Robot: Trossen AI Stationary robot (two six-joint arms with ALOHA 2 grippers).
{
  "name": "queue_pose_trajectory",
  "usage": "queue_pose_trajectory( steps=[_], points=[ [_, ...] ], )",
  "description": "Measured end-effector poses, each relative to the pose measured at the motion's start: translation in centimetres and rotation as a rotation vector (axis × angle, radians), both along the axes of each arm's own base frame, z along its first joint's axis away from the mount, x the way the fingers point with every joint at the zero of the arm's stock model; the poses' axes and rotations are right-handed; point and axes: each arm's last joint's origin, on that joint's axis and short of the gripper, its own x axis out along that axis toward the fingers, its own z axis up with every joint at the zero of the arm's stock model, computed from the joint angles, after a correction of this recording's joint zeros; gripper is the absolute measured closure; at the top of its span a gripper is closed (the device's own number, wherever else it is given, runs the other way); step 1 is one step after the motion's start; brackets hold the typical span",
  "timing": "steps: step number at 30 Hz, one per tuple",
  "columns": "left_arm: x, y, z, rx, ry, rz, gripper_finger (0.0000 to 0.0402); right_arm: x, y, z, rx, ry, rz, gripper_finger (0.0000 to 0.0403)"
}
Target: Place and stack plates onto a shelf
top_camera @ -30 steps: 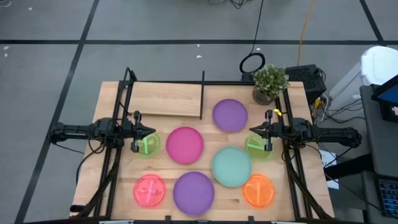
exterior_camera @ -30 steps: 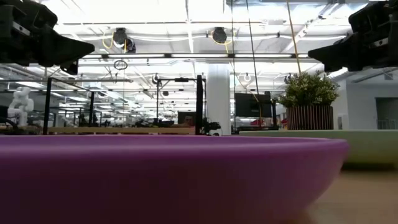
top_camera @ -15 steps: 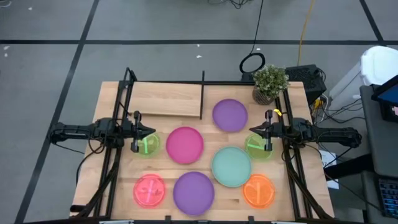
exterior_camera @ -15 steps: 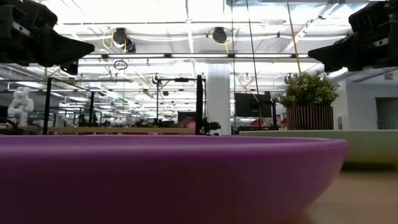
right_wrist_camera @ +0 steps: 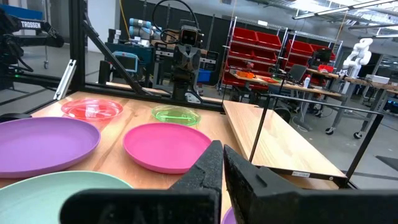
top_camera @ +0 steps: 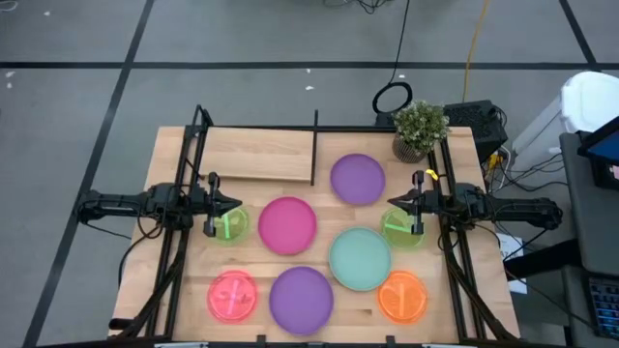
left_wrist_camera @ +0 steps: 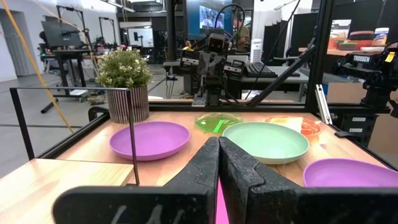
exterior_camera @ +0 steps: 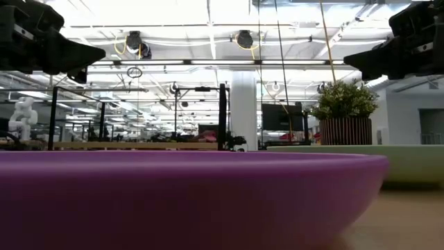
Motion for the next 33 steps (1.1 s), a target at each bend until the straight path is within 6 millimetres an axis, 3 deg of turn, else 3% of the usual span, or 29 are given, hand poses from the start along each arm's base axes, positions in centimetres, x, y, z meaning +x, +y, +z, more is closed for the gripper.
queue_pose_trajectory(
  steps=[33],
  points=[
    [0.0, 0.0, 0.01, 0.006, 0.0, 0.001, 0.0387, 0.0, 0.0, 0.02, -0.036, 0.0, -0.001, 0.0403]
  ],
)
